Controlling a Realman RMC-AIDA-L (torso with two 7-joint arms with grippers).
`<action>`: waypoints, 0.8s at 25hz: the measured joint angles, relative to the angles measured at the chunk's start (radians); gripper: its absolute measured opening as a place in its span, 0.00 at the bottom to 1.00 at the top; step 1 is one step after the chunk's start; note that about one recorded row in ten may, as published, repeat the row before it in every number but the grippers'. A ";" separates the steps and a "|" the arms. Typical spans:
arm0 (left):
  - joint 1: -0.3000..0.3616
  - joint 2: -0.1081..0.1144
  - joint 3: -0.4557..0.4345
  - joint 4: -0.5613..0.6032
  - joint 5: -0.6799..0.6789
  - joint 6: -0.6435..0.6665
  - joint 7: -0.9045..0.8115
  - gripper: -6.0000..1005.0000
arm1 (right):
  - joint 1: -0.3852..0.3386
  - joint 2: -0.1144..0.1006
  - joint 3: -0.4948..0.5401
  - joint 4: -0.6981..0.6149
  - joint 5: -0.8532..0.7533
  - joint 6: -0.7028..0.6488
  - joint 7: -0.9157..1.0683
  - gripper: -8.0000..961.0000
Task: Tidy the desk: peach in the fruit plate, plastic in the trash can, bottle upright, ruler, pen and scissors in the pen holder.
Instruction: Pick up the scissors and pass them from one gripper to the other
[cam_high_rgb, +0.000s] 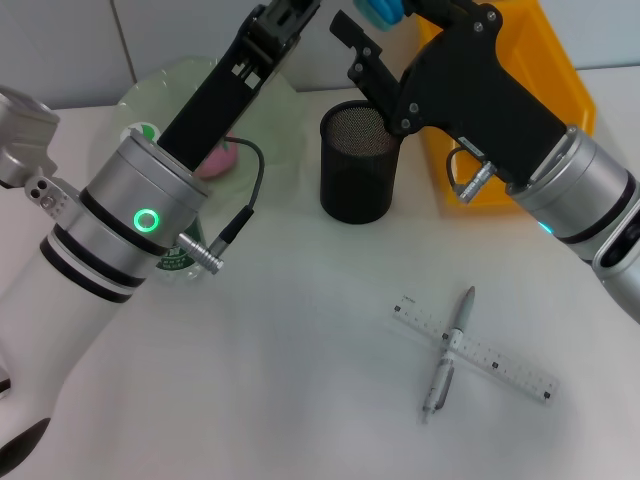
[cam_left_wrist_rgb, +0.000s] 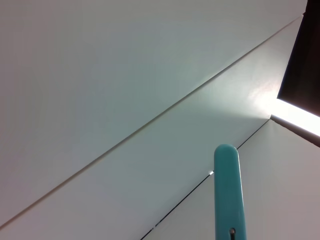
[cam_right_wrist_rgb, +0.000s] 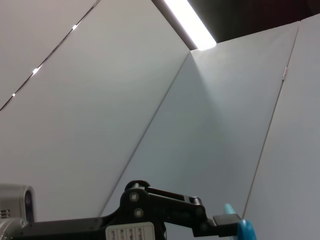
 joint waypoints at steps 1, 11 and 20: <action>0.000 0.000 0.000 0.000 0.000 0.000 0.000 0.27 | 0.001 0.000 0.000 0.000 0.000 0.000 0.000 0.41; -0.002 0.000 -0.005 0.000 0.000 0.000 0.006 0.27 | 0.007 0.000 0.002 -0.001 0.000 0.000 0.000 0.38; -0.004 0.000 -0.007 0.000 0.000 0.001 0.009 0.27 | 0.007 0.000 0.003 -0.003 0.000 0.000 0.000 0.33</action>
